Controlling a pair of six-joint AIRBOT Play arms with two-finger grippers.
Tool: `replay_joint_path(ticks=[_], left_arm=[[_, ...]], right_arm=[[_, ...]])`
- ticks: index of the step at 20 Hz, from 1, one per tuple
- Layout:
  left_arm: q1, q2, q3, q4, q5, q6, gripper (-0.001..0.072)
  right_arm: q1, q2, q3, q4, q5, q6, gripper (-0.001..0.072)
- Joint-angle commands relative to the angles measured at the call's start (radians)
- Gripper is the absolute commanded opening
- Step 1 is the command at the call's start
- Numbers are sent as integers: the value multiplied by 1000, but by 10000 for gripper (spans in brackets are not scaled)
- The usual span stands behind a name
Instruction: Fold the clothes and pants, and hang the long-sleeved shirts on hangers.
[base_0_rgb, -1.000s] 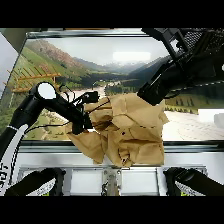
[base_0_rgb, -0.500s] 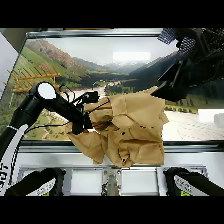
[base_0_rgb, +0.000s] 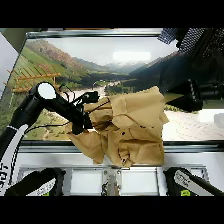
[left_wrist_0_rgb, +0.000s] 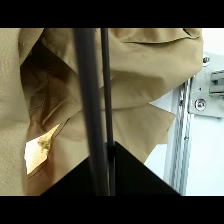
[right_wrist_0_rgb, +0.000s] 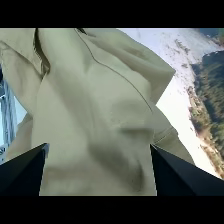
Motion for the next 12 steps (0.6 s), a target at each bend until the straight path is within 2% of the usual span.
replay_joint_path(ticks=[1, 4, 6, 12], left_arm=[[1, 0, 0, 0, 0, 0, 12], [1, 0, 0, 0, 0, 0, 12], [1, 0, 0, 0, 0, 0, 12], [1, 0, 0, 0, 1, 0, 12]], right_arm=[[-18, -43, -113, 74, 10, -185, 704], [-4, -103, -113, 153, 10, -244, 704], [8, -133, -113, 207, 10, -248, 703], [71, -149, -113, 208, 5, -247, 703]])
